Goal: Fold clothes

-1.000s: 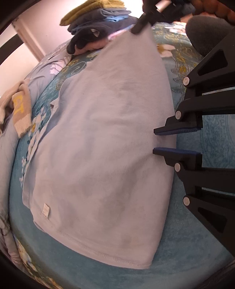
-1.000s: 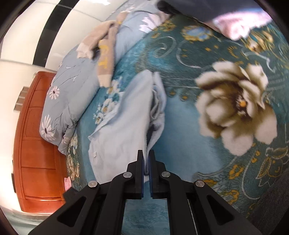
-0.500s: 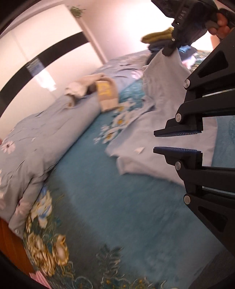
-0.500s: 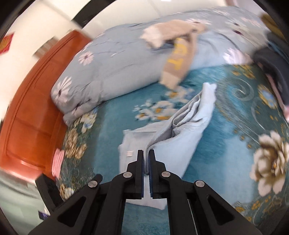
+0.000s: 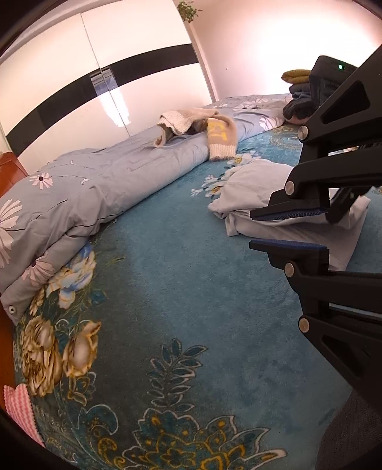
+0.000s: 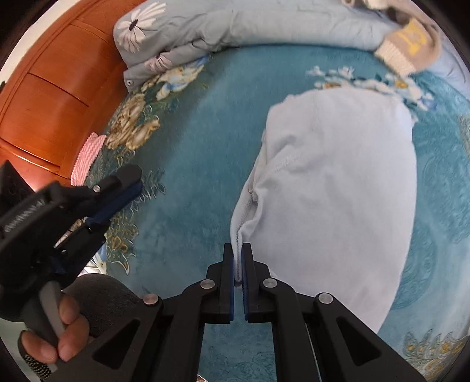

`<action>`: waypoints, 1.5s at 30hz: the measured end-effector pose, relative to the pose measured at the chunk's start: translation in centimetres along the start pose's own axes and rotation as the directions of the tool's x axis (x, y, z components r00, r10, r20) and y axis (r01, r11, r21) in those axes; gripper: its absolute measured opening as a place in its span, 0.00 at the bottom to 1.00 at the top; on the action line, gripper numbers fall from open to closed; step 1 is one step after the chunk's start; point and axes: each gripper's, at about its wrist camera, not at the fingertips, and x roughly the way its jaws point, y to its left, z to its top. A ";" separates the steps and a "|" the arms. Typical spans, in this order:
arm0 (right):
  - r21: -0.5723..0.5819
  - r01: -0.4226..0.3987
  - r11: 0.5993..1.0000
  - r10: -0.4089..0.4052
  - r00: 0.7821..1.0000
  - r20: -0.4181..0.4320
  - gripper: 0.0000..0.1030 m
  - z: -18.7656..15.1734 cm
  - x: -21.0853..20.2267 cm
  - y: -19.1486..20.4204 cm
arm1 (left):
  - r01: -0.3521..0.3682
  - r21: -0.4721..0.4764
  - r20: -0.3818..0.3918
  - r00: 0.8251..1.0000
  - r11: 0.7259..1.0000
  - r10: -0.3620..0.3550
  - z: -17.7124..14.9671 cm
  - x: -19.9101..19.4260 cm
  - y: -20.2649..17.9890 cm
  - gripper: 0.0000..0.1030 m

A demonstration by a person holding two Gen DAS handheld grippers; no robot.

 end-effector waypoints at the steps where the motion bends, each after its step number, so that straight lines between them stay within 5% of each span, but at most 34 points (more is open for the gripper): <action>1: -0.002 0.000 1.000 0.000 1.000 -0.005 0.07 -0.2 0.2 0.1 | 0.004 0.002 -0.008 1.000 1.000 -0.004 -0.2 0.2 -0.1 0.20; 5: -0.054 -0.016 0.998 0.015 1.000 -0.018 0.11 -0.8 0.2 0.8 | 0.015 0.001 -0.048 0.999 1.000 -0.015 -0.7 1.2 -0.4 0.26; 9: -0.079 -0.095 0.992 0.096 0.995 0.008 0.35 -1.5 -1.5 0.0 | 0.004 0.000 -0.082 0.997 1.000 -0.004 -1.2 2.2 -0.6 0.34; 14: 0.105 -0.080 0.991 0.066 0.990 0.126 0.35 -2.3 -4.9 -6.4 | -0.069 0.049 -0.136 0.988 0.996 0.076 -2.2 4.1 -1.1 0.38; 20: 0.380 -0.113 0.918 0.058 0.987 0.152 0.35 -5.7 -5.9 -15.1 | -0.142 0.120 -0.227 0.960 0.983 0.167 -4.8 7.8 -1.6 0.38; 24: 0.427 -0.155 0.891 0.097 0.983 0.153 0.35 -7.0 -5.2 -16.4 | -0.177 0.155 -0.249 0.945 0.972 0.212 -6.0 8.7 -1.6 0.37; 31: 0.458 -0.207 0.865 0.137 0.974 0.181 0.35 -7.1 -4.9 -17.4 | -0.158 0.052 -0.264 0.950 0.986 0.166 -6.1 7.7 0.5 0.36; 37: 0.477 -0.237 0.846 0.156 0.967 0.202 0.35 -7.6 -4.9 -18.2 | -0.114 0.092 -0.255 0.958 0.989 0.134 -6.4 6.7 -0.2 0.08; 42: 0.498 -0.263 0.826 0.175 0.960 0.218 0.35 -8.2 -5.1 -18.8 | -0.079 0.084 -0.272 0.957 0.993 0.099 -6.5 6.2 -0.6 0.03; 45: 0.498 -0.281 0.821 0.186 0.955 0.232 0.35 -8.4 -5.4 -19.1 | -0.124 0.085 -0.286 0.947 0.989 0.143 -6.6 5.6 -0.3 0.03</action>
